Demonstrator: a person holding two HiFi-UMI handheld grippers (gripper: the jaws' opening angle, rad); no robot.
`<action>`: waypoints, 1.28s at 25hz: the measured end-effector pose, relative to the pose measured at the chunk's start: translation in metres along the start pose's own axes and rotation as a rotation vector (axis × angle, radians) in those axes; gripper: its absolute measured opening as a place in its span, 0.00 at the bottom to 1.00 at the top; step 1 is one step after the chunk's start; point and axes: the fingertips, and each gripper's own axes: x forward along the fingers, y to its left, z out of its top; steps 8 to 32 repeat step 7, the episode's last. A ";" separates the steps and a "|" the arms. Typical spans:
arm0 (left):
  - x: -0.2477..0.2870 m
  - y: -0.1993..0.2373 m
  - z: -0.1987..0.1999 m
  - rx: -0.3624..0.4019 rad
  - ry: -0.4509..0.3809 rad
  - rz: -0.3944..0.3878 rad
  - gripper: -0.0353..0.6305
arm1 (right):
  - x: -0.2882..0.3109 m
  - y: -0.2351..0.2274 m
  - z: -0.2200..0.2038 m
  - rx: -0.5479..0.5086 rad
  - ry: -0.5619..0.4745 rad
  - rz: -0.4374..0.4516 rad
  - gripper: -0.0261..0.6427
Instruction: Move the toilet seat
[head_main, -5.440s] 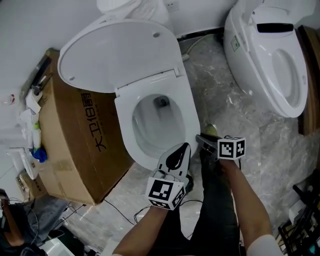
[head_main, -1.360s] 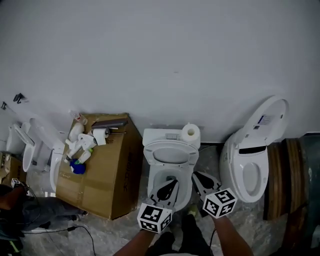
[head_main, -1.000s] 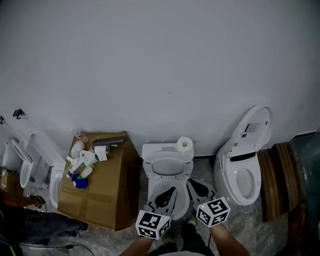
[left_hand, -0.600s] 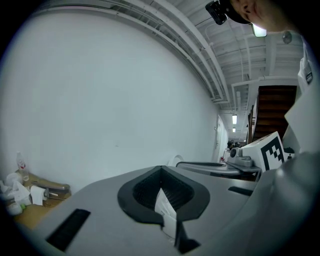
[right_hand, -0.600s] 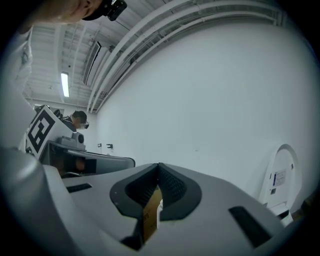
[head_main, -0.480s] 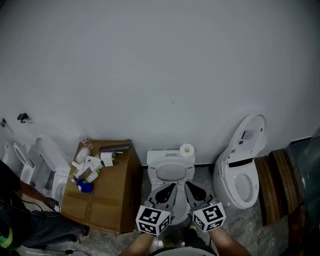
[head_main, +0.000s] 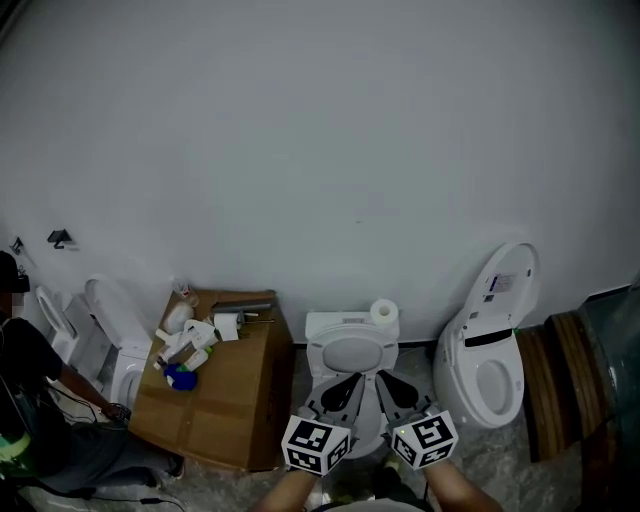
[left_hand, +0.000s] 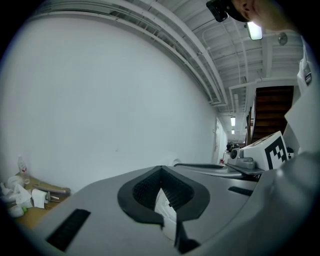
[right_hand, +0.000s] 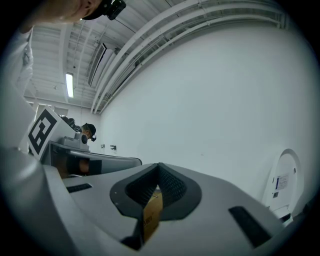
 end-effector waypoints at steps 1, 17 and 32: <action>0.000 -0.002 0.000 0.001 0.000 -0.001 0.07 | -0.002 0.000 0.000 0.002 0.002 -0.002 0.06; -0.008 -0.006 -0.001 0.003 -0.002 0.004 0.07 | -0.007 0.003 -0.001 0.010 0.006 -0.001 0.06; -0.008 -0.006 -0.001 0.003 -0.002 0.004 0.07 | -0.007 0.003 -0.001 0.010 0.006 -0.001 0.06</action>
